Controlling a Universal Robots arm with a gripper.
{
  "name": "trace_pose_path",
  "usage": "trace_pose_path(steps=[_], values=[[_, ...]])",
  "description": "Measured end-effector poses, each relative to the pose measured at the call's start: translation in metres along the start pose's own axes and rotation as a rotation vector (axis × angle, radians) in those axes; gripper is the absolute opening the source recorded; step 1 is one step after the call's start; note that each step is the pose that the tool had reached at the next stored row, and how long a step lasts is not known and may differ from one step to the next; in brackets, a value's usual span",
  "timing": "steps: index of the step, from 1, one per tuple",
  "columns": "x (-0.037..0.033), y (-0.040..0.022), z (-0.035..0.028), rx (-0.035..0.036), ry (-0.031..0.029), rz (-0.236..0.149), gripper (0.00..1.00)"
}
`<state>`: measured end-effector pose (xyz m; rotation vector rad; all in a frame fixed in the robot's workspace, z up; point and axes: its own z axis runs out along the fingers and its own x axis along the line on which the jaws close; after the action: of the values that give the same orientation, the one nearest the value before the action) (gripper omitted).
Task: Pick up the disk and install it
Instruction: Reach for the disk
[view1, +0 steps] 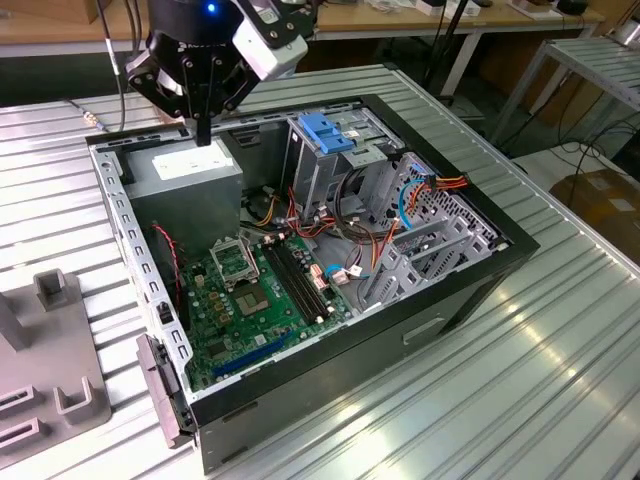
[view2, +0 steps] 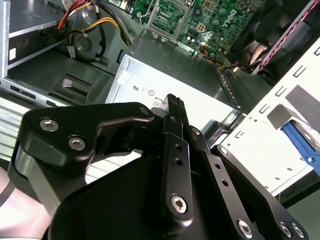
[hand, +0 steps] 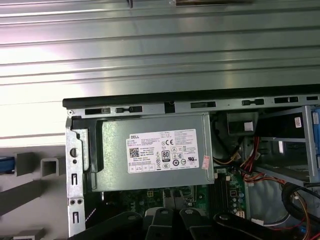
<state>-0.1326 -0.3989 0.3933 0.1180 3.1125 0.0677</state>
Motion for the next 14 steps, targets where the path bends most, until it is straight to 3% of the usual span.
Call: trace_pose_path(steps=[14], values=[[0.0052,-0.0004,-0.0002,0.0,0.0,0.0,0.1]])
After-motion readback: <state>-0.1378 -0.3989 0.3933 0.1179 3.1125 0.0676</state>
